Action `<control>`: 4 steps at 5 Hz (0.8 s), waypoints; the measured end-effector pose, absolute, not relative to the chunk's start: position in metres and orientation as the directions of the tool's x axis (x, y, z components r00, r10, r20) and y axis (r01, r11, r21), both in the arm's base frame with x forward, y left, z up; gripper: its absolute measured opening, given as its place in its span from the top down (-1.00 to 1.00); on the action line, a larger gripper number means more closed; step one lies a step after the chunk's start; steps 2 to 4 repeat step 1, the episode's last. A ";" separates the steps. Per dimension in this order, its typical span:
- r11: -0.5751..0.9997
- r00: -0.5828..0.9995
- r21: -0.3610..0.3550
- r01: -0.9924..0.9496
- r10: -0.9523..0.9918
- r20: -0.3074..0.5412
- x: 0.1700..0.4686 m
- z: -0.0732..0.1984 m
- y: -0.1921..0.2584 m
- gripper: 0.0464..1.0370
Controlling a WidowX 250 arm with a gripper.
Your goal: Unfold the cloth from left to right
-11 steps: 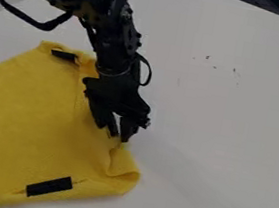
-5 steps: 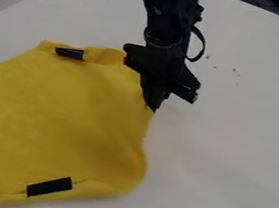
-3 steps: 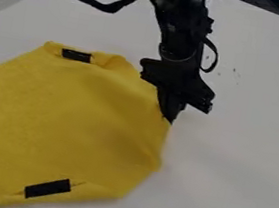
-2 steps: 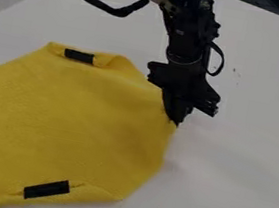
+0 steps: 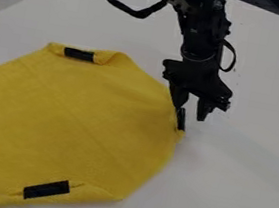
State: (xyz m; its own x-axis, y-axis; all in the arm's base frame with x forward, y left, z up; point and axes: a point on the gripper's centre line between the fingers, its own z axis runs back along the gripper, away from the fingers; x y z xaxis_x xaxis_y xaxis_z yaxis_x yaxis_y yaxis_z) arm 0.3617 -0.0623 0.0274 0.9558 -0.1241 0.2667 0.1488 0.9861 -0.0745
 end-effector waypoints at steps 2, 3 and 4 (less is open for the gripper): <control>0.989 0.959 -0.092 0.117 -0.088 0.269 0.375 0.024 -0.076 -0.95; 0.989 0.959 -0.092 0.117 -0.088 0.269 0.375 0.024 -0.076 -0.95; 0.989 0.959 -0.092 0.117 -0.088 0.269 0.375 0.024 -0.076 -0.95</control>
